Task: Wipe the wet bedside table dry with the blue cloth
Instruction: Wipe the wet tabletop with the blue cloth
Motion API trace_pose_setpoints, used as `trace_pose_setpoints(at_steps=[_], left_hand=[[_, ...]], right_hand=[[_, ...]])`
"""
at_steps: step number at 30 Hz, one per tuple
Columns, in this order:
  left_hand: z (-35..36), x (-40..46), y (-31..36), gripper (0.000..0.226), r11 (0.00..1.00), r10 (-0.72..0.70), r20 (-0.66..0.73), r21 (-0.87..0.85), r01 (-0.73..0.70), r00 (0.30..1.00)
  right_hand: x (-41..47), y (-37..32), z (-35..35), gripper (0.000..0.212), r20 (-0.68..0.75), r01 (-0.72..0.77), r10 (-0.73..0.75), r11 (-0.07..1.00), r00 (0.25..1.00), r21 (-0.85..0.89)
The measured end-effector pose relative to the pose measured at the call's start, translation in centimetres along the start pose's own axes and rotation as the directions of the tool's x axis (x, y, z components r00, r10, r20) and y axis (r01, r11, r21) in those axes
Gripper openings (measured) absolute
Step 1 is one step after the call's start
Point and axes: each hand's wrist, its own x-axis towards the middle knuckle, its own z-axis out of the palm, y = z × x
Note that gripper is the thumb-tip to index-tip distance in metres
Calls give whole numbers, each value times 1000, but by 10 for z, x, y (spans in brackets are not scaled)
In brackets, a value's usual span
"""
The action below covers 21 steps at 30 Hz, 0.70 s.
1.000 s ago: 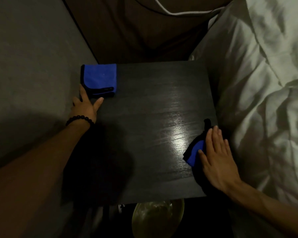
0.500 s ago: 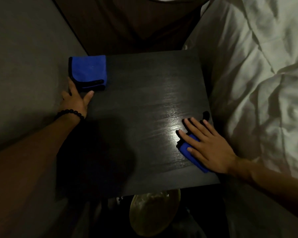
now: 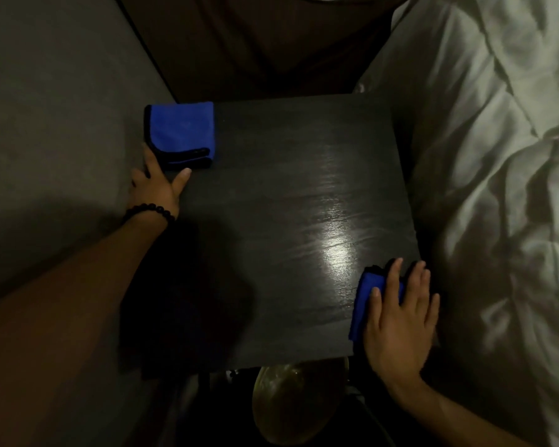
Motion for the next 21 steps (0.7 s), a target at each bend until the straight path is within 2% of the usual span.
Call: trace_pose_setpoints(at_steps=[3, 5, 7, 9, 10, 11, 12, 13, 14, 15, 17, 21], left_hand=[[1, 2, -2, 86, 1000, -14, 20, -22, 14, 1000], [1, 2, -2, 85, 999, -10, 26, -49, 11, 1000], [2, 2, -2, 85, 999, -3, 21, -52, 4, 1000], [2, 1, -2, 85, 999, -4, 12, -40, 5, 1000], [2, 1, -2, 85, 999, -5, 10, -34, 5, 1000], [2, 1, -2, 85, 1000, -1, 7, -26, 2, 1000], [2, 1, -2, 85, 1000, 5, 3, -15, -5, 1000], [2, 1, -3, 85, 1000, 11, -2, -3, -11, 1000], [2, 1, -3, 85, 1000, 14, -6, 7, -14, 1000], [2, 1, -4, 85, 1000, 14, -6, 11, -13, 1000], [3, 2, -5, 85, 1000, 11, -4, 10, -11, 1000], [4, 3, -5, 84, 1000, 10, -12, 11, -10, 1000]], right_hand=[[-3, -9, 0, 64, 28, -64, 62, 997, 998, 48], [-2, -5, -2, 59, 57, -38, 33, 996, 998, 87], [2, 6, -8, 58, 66, 60, -68, 992, 996, 113], [11, 21, -17, 60, 62, 295, -302, 950, 951, 100], [18, 29, -21, 61, 81, 461, -466, 884, 881, 80], [26, 37, -23, 61, 122, 633, -633, 773, 764, 43], [34, 44, -25, 60, 184, 781, -768, 624, 614, -4], [42, 48, -25, 60, 252, 881, -848, 470, 465, -44], [49, 51, -23, 61, 307, 935, -885, 346, 351, -71], [55, 52, -21, 62, 340, 959, -897, 269, 282, -87], [60, 52, -18, 63, 356, 967, -899, 233, 254, -102], [51, 48, -15, 58, 324, 939, -882, 311, 342, -144]])
